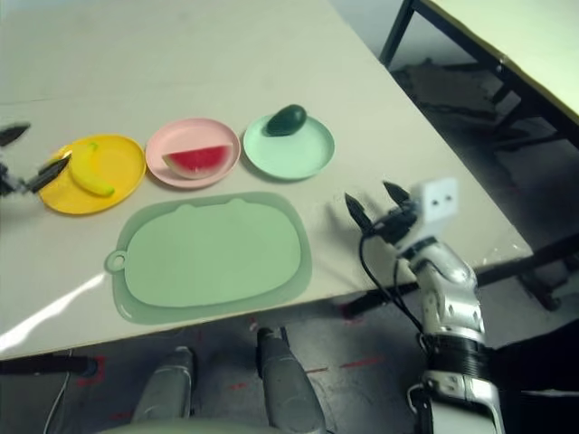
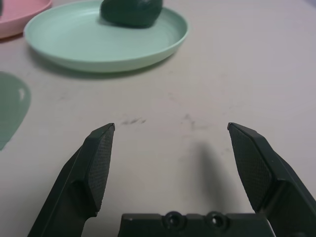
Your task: Place the fruits into color-matched plates.
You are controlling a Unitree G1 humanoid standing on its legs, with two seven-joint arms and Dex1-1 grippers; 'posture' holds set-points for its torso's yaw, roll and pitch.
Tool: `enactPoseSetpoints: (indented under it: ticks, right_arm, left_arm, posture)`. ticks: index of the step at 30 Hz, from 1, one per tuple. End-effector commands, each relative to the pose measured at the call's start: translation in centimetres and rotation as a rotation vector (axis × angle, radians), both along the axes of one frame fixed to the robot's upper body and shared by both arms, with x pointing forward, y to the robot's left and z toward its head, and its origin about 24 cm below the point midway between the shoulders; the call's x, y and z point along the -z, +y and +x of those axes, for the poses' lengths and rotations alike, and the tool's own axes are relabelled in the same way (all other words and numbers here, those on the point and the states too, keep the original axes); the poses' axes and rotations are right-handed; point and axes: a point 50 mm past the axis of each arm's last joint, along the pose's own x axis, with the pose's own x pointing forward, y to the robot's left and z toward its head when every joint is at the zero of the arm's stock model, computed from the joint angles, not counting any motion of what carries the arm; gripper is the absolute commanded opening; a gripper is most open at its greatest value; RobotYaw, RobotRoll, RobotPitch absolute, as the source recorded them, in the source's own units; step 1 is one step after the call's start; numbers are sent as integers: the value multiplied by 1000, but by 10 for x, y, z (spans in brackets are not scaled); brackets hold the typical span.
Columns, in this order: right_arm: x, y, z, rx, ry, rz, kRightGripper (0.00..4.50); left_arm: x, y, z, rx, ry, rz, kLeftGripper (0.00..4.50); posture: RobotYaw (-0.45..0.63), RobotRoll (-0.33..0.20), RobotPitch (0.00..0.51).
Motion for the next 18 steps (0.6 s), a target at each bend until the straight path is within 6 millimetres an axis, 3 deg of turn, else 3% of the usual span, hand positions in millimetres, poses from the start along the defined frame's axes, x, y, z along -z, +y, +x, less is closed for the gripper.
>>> enactPoseSetpoints:
  ticks: [1,9,14,18]
  right_arm:
    - [9,-11,-3,45,-10,8,4500]
    - [13,-13,-5,86,-99,41,4500]
    - [11,-21,-16,171,-159,87,4500]
    - [6,-20,-17,171,-180,96,4500]
  left_arm:
    - [3,2,-18,-136,-34,-133,4458]
    - [29,3,-44,-317,21,-222,4458]
    - [51,6,-57,-371,89,-261,4458]
    - [60,6,-57,-373,133,-267,4458]
  posture:
    - [93,0,262]
    - [133,0,276]
    - [89,0,286]
    - [58,0,287]
